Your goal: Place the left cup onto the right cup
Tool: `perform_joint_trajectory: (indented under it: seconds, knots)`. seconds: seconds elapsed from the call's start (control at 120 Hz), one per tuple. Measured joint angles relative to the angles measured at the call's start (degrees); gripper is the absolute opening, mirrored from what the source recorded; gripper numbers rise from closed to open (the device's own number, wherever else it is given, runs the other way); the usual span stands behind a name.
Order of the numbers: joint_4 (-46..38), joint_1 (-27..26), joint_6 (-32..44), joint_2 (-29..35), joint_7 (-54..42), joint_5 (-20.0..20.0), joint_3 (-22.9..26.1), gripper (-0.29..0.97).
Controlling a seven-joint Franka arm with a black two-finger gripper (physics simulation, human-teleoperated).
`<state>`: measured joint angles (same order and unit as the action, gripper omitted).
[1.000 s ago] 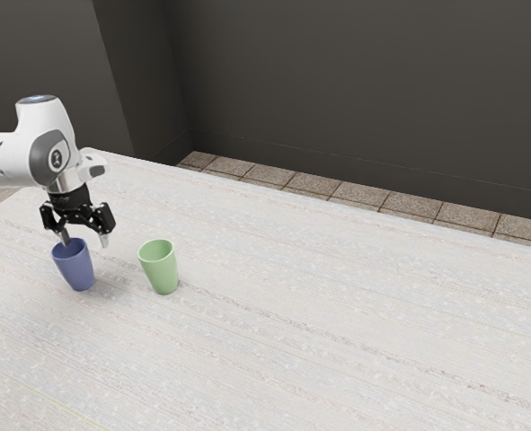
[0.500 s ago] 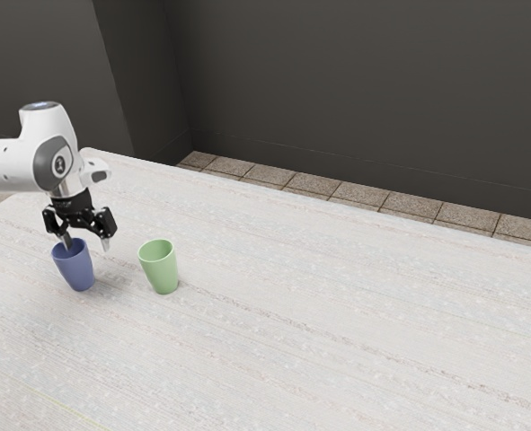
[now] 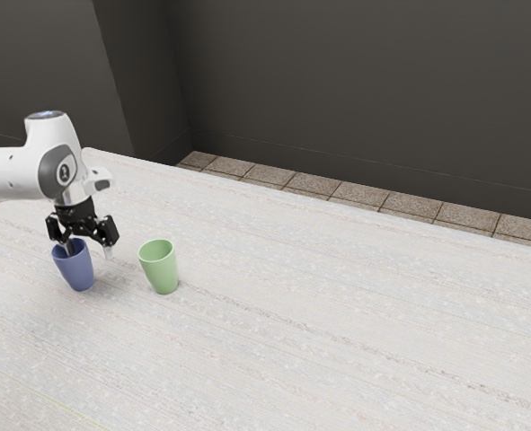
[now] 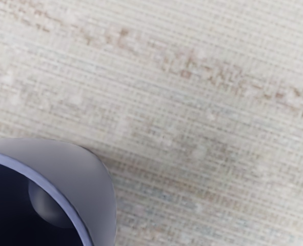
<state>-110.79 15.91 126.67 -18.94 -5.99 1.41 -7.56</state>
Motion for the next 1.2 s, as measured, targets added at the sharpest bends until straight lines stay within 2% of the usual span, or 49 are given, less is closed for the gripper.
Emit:
perform_joint_trajectory:
  seconds: [0.408,0.683,0.783,0.958,1.2]
  knots:
    - [-0.15,0.08,0.03,-0.74,-0.18,0.0,0.0,0.66]
    - [-0.07,0.01,-0.21,-0.18,-0.21,-0.13,-0.01,0.18]
    - [-0.07,0.0,-0.45,-0.09,-0.24,-0.18,-0.02,0.05]
    - [-0.06,0.0,-0.8,-0.01,-0.23,-0.56,-0.03,-0.05]
    - [-0.05,-0.01,-1.23,0.17,0.22,-1.44,-0.07,-0.1]
